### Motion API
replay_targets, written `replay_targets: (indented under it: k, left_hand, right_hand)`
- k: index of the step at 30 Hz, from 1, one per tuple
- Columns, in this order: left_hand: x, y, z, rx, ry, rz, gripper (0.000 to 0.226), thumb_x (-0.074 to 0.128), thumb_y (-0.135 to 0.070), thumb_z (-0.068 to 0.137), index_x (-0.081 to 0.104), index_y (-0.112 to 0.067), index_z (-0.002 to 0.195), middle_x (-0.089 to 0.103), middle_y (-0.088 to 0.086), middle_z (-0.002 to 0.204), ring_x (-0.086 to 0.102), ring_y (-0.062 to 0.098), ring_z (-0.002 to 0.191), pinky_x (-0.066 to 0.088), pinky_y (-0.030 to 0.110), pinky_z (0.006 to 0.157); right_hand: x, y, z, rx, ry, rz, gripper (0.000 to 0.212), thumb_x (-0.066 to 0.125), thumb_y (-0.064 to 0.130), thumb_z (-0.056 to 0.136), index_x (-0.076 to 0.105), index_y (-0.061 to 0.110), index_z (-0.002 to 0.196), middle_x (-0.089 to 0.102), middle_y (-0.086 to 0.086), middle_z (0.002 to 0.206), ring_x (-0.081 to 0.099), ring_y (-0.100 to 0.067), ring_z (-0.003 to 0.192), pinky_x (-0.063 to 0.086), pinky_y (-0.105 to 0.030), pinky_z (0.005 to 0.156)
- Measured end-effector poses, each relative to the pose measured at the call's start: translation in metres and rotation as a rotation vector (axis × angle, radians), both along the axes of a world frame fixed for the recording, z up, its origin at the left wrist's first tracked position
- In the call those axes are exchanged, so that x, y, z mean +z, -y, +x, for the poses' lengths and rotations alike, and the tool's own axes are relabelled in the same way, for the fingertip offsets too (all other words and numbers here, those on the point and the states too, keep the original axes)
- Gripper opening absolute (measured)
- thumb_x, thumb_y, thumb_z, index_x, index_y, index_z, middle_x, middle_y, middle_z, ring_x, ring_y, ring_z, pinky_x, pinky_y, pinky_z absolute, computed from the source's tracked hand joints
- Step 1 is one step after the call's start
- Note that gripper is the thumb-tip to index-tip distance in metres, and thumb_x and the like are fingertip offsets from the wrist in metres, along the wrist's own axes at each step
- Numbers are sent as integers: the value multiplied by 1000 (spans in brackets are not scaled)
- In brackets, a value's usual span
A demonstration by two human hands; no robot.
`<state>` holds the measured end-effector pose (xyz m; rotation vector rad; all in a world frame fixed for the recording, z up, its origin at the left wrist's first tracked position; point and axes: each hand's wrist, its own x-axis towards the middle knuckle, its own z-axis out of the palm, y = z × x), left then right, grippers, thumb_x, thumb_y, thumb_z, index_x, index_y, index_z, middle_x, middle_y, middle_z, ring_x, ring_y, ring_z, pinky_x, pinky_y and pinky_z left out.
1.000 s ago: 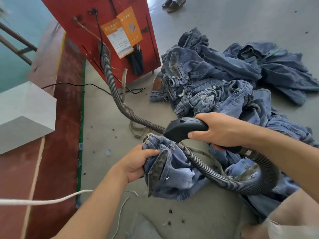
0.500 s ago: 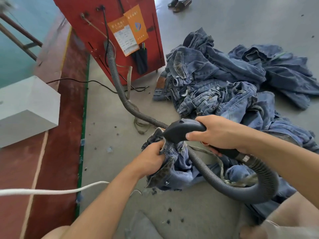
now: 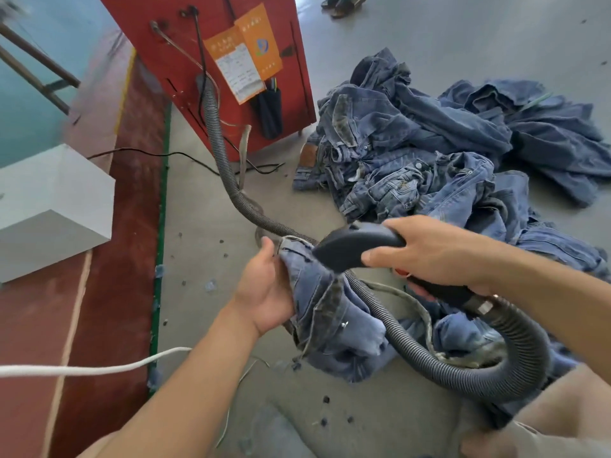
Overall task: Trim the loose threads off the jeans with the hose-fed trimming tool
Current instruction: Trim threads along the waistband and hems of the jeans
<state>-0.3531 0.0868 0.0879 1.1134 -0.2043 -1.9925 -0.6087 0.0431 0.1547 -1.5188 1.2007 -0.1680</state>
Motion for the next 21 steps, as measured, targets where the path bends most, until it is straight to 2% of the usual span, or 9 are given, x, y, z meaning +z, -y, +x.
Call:
replay_targets:
  k: [3,7,10,12,14,17,21]
  left_hand:
    - [-6,-1,-14,-29,-50,1,83,17,-64,105,49,-1,148,56,26,144,59,40,130,45,51,107]
    - [-12,0,-12,-53,-81,19,83,20,-68,104,47,-6,151,48,26,153,42,43,145,31,55,121]
    - [-18,-2,-13,-152,1,50,68,35,-54,108,53,-1,146,53,24,149,46,40,142,30,53,123]
    - [-17,-4,-14,-155,4,74,60,38,-45,109,58,1,141,57,24,145,52,39,137,37,52,118]
    - [-11,-1,-11,-81,-10,60,58,36,-41,109,59,3,138,59,26,141,56,40,133,44,51,111]
    - [-4,10,-2,17,-33,11,62,33,-40,107,51,6,143,55,30,143,53,43,134,43,53,111]
    - [-2,9,-6,-31,-116,38,81,30,-60,103,49,7,145,50,29,147,47,45,138,30,54,121]
  right_hand:
    - [-8,-9,19,60,-12,-47,26,71,41,95,63,16,91,58,4,55,54,-15,42,45,-28,41]
    - [-19,3,23,-202,45,-65,28,68,36,98,59,11,95,58,-6,63,56,-23,45,50,-35,44]
    - [-19,14,11,-358,96,-91,29,68,36,99,56,10,94,55,-2,60,54,-22,43,51,-35,44]
    - [-15,20,1,-373,87,-75,31,69,37,99,56,8,96,55,-2,59,54,-25,46,53,-37,45]
    - [-12,21,-5,-321,50,-58,33,69,37,99,56,7,97,55,-3,59,54,-26,47,52,-36,45]
    - [-9,13,-5,-161,9,-30,30,70,37,97,60,9,97,58,-2,58,55,-22,44,49,-32,43]
    - [-13,0,8,52,-41,-26,29,71,41,95,61,14,96,60,1,57,56,-22,43,50,-33,45]
